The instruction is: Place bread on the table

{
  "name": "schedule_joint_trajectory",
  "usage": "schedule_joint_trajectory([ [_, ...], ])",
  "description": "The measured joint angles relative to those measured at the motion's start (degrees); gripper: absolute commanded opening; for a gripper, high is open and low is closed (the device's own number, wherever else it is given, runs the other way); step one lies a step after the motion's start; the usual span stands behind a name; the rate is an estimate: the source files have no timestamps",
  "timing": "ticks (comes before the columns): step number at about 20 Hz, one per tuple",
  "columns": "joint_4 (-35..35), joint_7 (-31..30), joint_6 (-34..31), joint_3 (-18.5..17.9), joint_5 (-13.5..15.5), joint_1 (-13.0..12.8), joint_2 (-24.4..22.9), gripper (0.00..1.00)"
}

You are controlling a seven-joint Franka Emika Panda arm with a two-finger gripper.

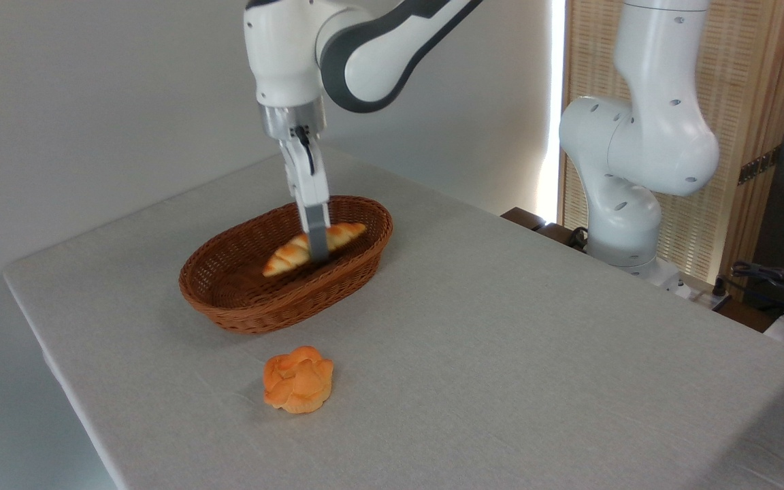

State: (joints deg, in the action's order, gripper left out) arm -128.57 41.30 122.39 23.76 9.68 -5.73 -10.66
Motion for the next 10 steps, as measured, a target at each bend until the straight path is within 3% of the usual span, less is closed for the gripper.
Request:
schedule_joint_trajectory([
  [5,4.11,-0.52,0.03,-2.08,8.39,0.16,-0.03,0.1],
  [7,5.23,-0.53,0.0,-4.38,10.4,0.18,-0.08,0.1],
  [10,6.16,-0.43,-1.8,-8.19,11.04,0.25,-0.29,0.12],
])
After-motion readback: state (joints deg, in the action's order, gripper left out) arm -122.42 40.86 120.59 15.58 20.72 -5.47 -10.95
